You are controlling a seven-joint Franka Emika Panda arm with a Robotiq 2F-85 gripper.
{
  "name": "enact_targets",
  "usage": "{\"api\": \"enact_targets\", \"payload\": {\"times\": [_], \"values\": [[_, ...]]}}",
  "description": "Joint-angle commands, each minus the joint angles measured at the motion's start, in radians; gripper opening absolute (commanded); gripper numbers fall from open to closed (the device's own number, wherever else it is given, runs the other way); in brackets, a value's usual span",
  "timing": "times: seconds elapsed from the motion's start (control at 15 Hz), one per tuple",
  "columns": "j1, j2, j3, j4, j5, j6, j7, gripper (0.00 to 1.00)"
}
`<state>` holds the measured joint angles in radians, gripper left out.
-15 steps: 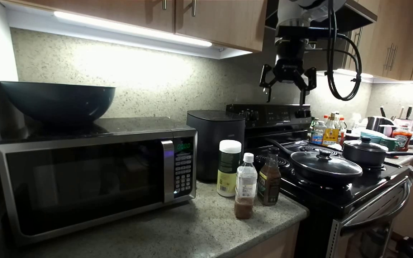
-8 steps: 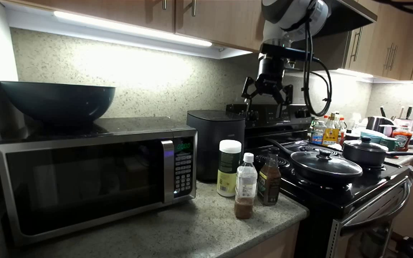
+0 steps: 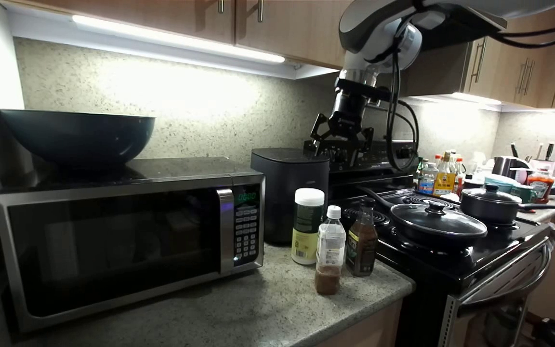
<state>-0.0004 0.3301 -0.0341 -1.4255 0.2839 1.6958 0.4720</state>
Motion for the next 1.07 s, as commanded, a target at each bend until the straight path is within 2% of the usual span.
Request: {"api": "enact_targets", "payload": {"times": [0.0,0.07,0.53,0.8,0.87,0.93,1.0], "values": [[0.0,0.001,0.0,0.007,0.0,-0.004,0.0,1.0],[0.0,0.001,0.0,0.008,0.0,-0.004,0.0,1.0],[-0.028,0.253,0.011,0.297,-0.01,-0.221,-0.137,1.0],[-0.021,0.373,0.019,0.453,-0.027,-0.258,-0.172,1.0],[-0.022,0.383,0.019,0.47,-0.022,-0.251,-0.161,1.0],[-0.011,0.341,0.007,0.387,-0.015,-0.21,-0.148,1.0],[-0.011,0.361,0.009,0.415,-0.015,-0.211,-0.148,1.0]]}}
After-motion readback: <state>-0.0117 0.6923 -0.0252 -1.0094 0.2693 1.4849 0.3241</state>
